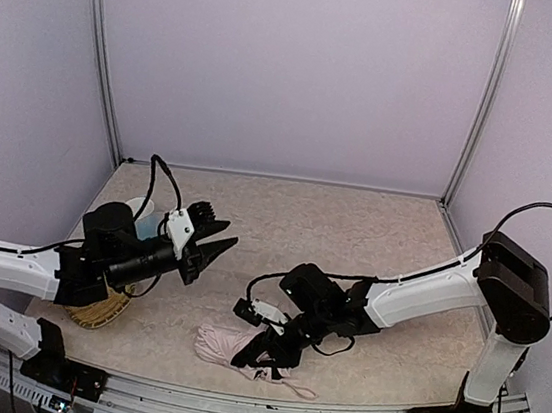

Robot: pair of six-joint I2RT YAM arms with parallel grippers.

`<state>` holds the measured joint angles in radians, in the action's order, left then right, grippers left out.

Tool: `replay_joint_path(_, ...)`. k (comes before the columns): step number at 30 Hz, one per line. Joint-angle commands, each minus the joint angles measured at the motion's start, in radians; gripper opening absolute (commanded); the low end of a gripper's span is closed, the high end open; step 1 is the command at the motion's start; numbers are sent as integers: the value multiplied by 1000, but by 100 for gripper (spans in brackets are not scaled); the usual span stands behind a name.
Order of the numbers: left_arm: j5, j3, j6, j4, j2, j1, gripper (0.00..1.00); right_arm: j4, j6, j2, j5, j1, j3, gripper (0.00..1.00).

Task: Put away the umbrella

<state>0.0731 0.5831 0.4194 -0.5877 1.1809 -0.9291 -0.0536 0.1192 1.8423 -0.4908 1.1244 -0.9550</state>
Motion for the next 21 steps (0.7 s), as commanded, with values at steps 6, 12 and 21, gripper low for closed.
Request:
replay_joint_path(6,7,-303,-45,117,-117,-305,56,-288,5,52,-178,-62,144,0)
replay_joint_path(12,-56,-259,35,69,128,-320,81,-330,-38,64,-150,-66,136,0)
replay_joint_path(21,-235,-130,53,137,380,-308,85,-304,-46,57,-110,-82,133,0)
